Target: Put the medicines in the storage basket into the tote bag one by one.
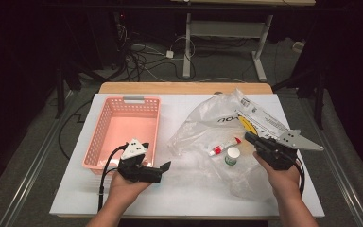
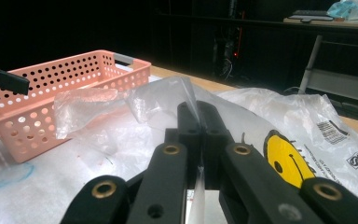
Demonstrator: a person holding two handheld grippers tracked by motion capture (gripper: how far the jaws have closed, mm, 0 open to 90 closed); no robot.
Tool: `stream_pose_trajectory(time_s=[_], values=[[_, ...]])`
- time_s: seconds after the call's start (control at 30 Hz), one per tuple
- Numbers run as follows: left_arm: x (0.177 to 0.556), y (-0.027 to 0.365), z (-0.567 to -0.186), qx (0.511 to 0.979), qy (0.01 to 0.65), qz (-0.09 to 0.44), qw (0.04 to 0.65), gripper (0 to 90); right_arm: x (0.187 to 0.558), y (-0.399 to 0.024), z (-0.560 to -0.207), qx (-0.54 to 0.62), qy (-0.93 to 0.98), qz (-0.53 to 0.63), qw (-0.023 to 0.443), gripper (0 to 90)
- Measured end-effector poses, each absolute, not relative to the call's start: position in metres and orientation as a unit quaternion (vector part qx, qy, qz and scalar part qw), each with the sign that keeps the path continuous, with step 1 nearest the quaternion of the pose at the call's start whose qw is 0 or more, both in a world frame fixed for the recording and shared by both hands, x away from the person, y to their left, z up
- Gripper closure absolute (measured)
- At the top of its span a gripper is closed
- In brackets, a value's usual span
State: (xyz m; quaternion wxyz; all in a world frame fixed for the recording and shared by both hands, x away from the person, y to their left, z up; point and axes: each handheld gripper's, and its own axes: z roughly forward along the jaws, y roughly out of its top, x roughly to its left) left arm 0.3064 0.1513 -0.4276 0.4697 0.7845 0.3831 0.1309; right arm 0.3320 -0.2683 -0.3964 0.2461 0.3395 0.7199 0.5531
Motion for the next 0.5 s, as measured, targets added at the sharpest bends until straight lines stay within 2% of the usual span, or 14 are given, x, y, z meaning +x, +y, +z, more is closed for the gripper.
stream_pose_trajectory(time_s=[0.5], values=[[0.314,0.205,-0.428,0.759,0.449,0.151,0.447,0.0,0.331,-0.272,-0.395,0.341,0.718,0.554,0.248,90.0]])
